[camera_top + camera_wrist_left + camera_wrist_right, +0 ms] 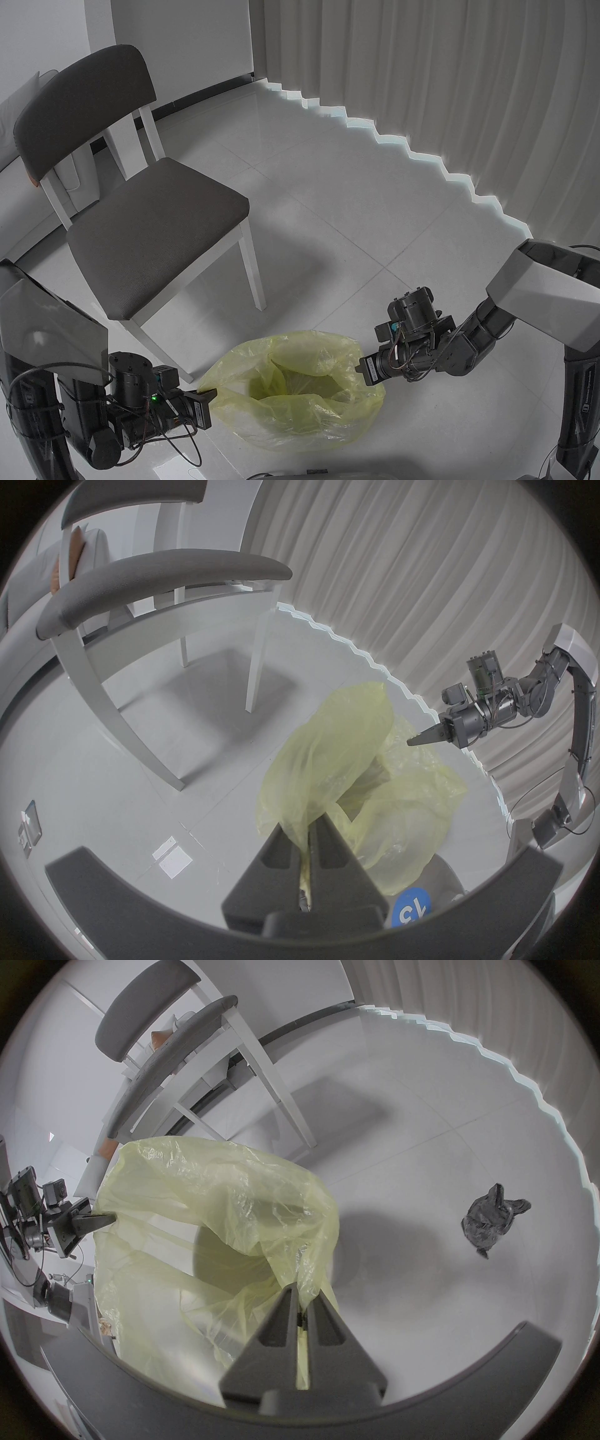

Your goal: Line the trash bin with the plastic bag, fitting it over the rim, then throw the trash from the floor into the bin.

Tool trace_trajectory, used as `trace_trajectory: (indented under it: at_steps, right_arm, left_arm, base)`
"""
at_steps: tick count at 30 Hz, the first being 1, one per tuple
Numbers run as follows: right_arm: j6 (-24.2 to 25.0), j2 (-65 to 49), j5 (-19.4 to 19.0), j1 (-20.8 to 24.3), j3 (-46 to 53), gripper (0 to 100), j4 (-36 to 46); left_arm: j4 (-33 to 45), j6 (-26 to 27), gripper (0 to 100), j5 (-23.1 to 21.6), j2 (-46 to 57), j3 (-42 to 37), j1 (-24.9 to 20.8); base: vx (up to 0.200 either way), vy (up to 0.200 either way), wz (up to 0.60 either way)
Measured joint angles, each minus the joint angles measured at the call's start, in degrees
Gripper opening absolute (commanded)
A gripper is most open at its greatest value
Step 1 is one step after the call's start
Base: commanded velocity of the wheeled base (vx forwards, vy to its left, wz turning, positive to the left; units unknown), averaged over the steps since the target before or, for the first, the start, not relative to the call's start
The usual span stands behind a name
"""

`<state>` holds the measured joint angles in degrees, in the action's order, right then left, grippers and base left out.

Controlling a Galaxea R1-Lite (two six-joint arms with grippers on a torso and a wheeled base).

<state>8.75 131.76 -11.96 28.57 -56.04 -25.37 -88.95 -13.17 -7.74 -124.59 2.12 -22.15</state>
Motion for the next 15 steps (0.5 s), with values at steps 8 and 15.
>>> trace_trajectory:
  at_steps: [8,15]
  right_arm:
    - [2.7,1.1,1.0,0.3,-0.8,0,-1.6]
    - [2.4,2.1,1.2,-2.4,-0.4,0,-1.9]
  left_arm:
    - [0.0,0.0,0,-0.1,-0.4,0.4,0.9]
    - [0.0,0.3,0,-0.1,-3.8,5.1,1.0]
  base:
    - [0.000,0.000,0.00]
    - [0.000,0.000,0.00]
